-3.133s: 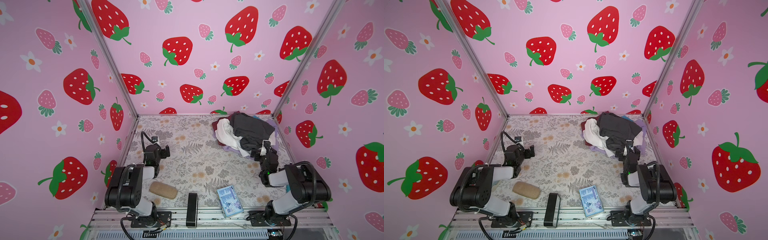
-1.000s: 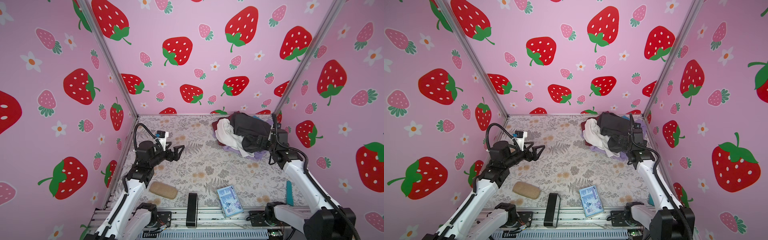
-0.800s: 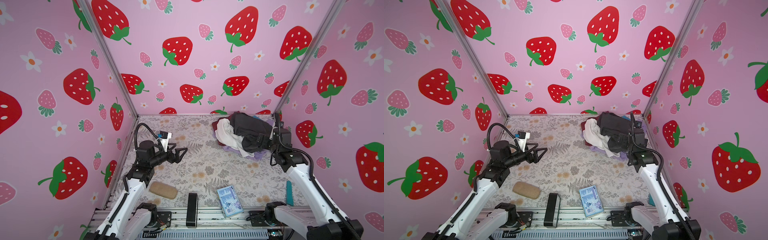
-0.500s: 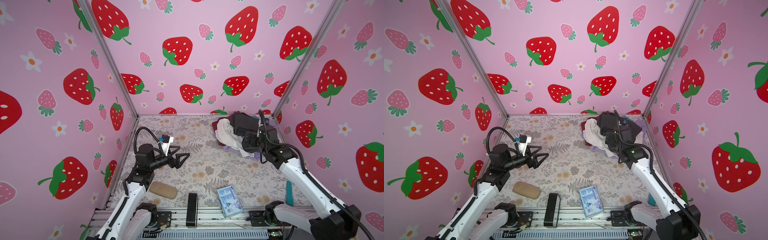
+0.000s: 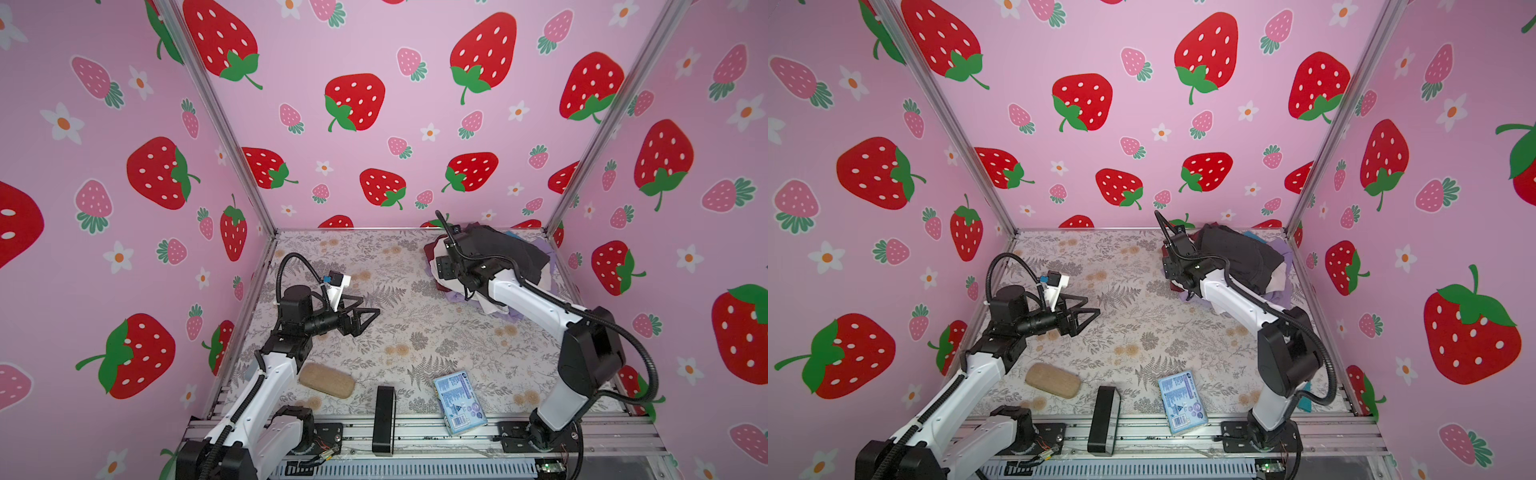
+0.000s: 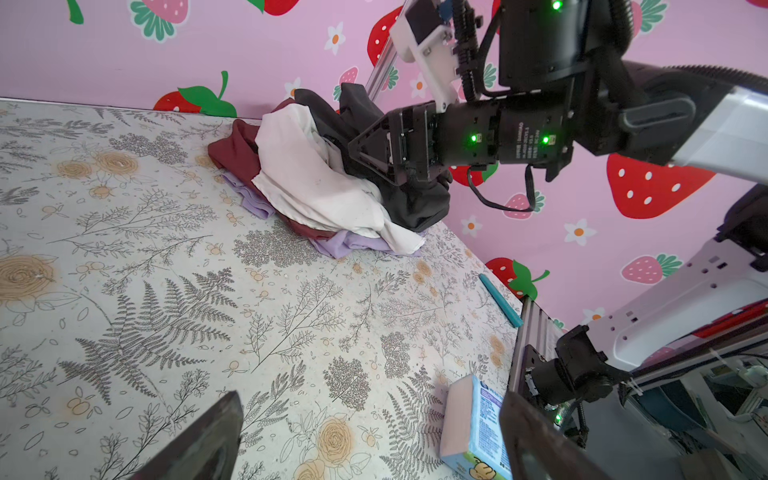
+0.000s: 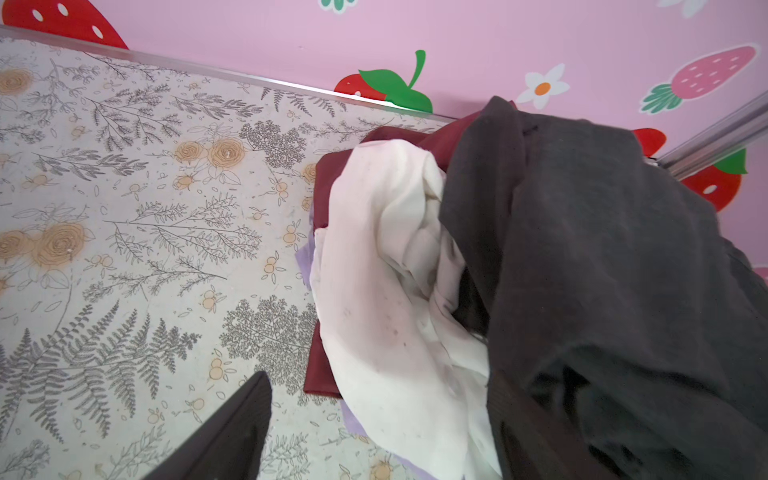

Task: Pick out a specific cloth from the pile
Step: 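Raise the left gripper open while the right gripper moves over the clothes pile, then lower the right gripper onto the white cloth and close on it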

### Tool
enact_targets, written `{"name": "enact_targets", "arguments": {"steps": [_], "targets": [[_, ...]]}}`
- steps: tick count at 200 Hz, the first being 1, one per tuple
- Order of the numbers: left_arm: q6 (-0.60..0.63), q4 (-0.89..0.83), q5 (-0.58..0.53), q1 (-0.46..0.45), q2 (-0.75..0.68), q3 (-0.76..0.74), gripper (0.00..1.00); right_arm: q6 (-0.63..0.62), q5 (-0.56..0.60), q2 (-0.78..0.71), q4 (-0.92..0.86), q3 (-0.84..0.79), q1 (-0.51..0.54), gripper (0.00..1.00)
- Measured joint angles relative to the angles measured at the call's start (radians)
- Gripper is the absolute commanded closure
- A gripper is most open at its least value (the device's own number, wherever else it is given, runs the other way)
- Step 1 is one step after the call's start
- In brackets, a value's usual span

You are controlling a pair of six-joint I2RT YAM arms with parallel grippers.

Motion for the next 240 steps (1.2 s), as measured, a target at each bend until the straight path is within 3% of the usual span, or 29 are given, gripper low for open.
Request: {"name": "enact_targets", "arguments": {"steps": [52, 98, 240], "targets": [[-0.024, 0.064, 0.01, 0.023, 0.0, -0.032, 0.02, -0.09, 0.032, 0.246, -0.053, 0.298, 0.0, 0.01], [-0.034, 0.091, 0.014, 0.035, 0.018, -0.033, 0.01, -0.145, 0.053, 0.409, -0.132, 0.463, -0.005, 0.0], [-0.052, 0.119, 0.013, 0.049, 0.06, -0.033, 0.01, -0.196, 0.096, 0.48, -0.2, 0.463, -0.061, 0.0]]}}
